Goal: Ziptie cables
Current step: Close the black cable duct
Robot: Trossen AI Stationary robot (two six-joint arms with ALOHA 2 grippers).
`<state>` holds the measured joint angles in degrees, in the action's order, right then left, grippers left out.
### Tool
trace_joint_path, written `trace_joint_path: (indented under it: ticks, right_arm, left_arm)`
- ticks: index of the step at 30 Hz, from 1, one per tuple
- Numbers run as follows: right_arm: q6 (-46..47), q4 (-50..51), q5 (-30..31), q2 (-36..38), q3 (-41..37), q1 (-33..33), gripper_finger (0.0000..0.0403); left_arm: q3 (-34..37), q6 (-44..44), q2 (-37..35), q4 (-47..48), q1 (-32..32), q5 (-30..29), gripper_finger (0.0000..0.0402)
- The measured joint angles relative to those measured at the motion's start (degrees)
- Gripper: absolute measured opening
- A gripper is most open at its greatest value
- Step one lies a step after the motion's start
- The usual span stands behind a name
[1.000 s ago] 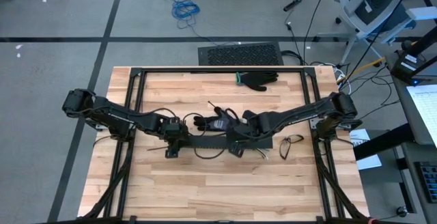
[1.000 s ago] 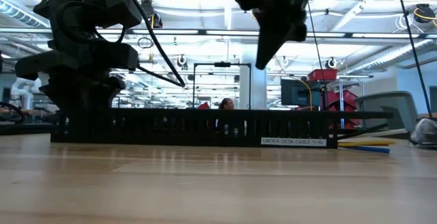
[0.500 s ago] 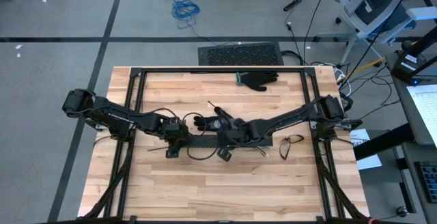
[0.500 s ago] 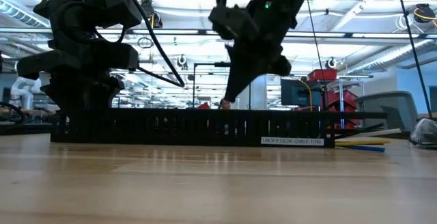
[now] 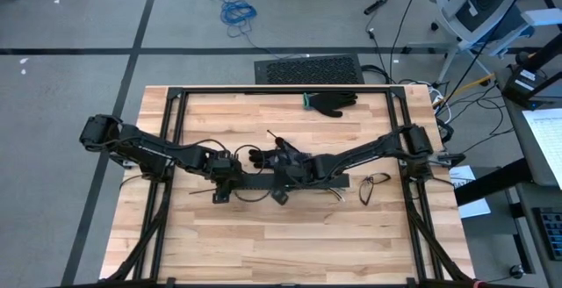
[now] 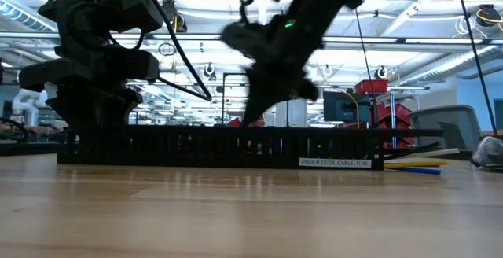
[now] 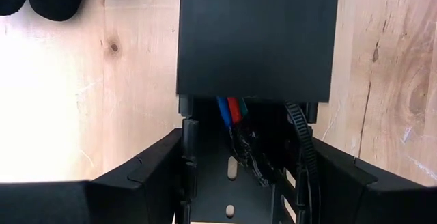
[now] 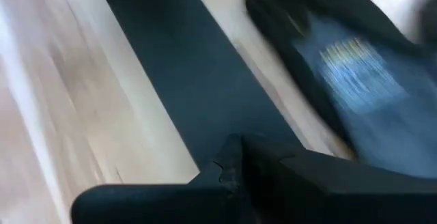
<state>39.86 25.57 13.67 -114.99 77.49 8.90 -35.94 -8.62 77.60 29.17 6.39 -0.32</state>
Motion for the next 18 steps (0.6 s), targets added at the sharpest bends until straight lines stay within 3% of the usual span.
trace_joint_path:
  ticks: [7, 14, 18]
  right_arm:
    - [1.8, -21.9, -3.7, -8.0, 0.3, -1.9, 0.0]
    - [3.0, -28.7, -5.7, -9.2, -0.1, -3.6, 0.0]
    - [0.3, -38.2, -7.3, -9.3, -0.6, -4.7, 0.0]
  left_arm:
    - [0.0, 0.1, 0.0, 0.0, 0.0, 0.0, 0.0249]
    - [0.0, 1.6, 0.0, -0.1, 0.1, 0.1, 0.0249]
    - [0.0, 2.0, 0.0, 0.3, 0.1, 0.2, 0.0249]
